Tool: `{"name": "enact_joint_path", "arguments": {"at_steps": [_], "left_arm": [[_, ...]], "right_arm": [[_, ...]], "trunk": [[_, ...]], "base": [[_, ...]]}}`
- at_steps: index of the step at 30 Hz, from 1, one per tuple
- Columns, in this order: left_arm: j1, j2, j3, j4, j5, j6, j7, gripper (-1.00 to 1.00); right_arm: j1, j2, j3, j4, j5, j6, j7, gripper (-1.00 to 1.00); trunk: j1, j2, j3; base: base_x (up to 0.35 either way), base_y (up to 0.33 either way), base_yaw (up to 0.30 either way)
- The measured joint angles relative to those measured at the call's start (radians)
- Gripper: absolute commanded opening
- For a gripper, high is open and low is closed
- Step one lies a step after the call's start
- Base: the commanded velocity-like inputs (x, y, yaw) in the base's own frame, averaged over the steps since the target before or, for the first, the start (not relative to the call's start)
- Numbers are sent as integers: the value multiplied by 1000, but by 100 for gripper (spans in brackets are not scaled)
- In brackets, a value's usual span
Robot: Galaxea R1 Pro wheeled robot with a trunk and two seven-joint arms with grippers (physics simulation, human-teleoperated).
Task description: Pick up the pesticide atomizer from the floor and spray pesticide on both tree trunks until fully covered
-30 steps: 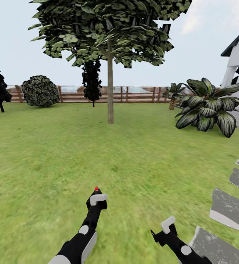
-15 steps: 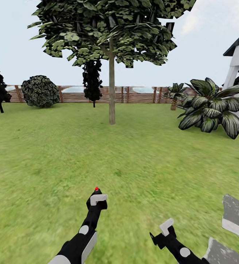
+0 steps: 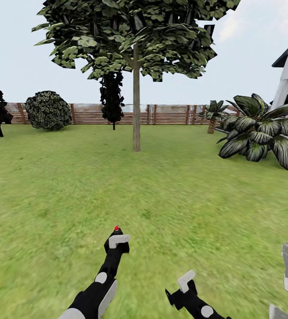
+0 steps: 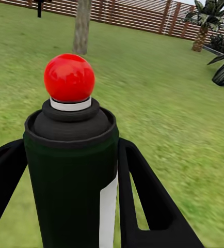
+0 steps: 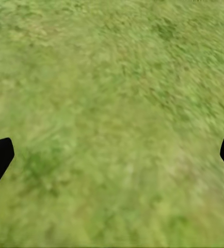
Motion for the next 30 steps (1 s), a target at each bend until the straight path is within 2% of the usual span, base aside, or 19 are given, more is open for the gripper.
{"name": "enact_joint_path", "arguments": {"at_steps": [16, 22, 23, 26, 28, 30], "left_arm": [[0, 0, -1, 0, 0, 0, 0, -100], [0, 0, -2, 0, 0, 0, 0, -100], [-1, 0, -1, 0, 0, 0, 1, -100], [0, 0, -1, 0, 0, 0, 1, -100], [-1, 0, 0, 0, 0, 0, 1, -100], [0, 0, -1, 1, 0, 0, 1, -100]], "right_arm": [[0, 2, -2, 0, 0, -1, -9, 100], [0, -3, -4, -1, 0, -2, -123, 100], [0, -14, -5, -2, -1, -3, -146, 100], [0, -32, -5, -2, -1, -3, -155, 100], [0, -60, -8, -2, -3, -3, -160, 100], [0, -77, -9, -3, -4, -3, -162, 100]], "trunk": [[0, 0, 0], [0, 0, 0], [0, 0, 0], [0, 0, 0], [0, 0, 0], [0, 0, 0]], "base": [[341, 112, 0], [342, 109, 0], [342, 104, 0], [342, 95, 0], [342, 53, 0], [342, 25, 0]]}}
